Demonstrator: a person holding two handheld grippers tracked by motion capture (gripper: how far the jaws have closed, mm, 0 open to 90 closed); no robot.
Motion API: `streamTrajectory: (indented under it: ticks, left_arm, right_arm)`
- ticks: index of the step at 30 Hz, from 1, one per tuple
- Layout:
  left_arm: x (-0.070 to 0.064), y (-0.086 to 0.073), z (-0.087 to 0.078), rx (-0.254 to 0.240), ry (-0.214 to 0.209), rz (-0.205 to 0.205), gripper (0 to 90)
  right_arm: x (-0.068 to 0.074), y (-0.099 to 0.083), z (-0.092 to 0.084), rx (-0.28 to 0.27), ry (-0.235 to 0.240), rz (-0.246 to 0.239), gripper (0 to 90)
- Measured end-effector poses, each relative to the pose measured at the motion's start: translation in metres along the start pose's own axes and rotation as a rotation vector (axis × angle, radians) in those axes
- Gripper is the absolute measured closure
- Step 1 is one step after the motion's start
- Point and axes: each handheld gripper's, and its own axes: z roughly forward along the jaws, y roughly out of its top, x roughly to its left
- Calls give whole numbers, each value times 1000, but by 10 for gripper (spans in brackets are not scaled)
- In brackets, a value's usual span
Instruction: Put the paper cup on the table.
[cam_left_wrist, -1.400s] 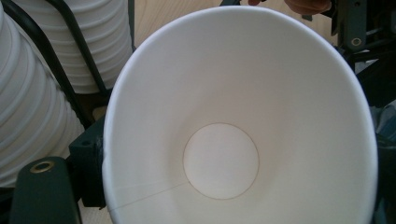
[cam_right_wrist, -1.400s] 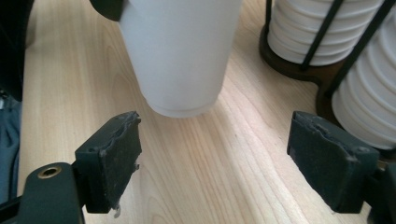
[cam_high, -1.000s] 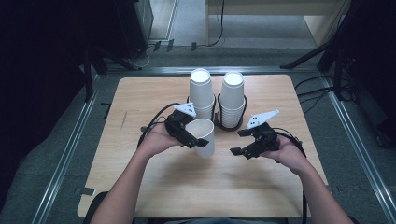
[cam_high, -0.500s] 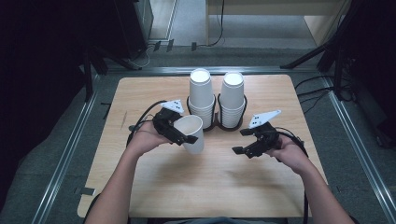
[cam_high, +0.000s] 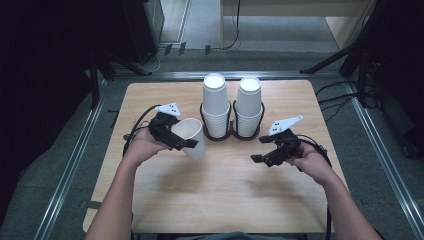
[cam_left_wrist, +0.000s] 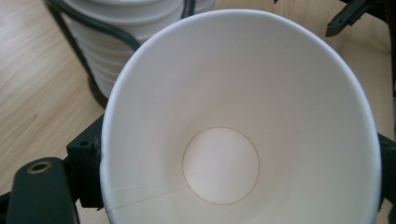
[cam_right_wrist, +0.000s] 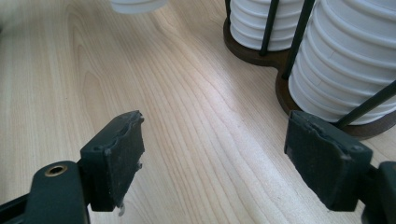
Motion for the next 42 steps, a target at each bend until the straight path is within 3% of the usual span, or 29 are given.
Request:
streamTrajectory:
  ticks: [4,10,29,37,42]
  left_arm:
    - [10,-7,-5,-12,4,-23,118]
    - [26,-17,-9,-15,44,-63,117]
    - [73,-40,-18,-26,245,-187,109]
    - [85,-49,-20,-10,313,-233,102]
    - [88,-51,-20,-13,363,-229,95]
  right_arm:
    - [0,0,2,8,3,-2,200]
    - [-1,0,4,16,5,-7,201]
    - [0,-2,10,61,-11,-24,201]
    - [0,-3,12,65,-7,-26,201]
    - [1,-4,12,67,-9,-24,201]
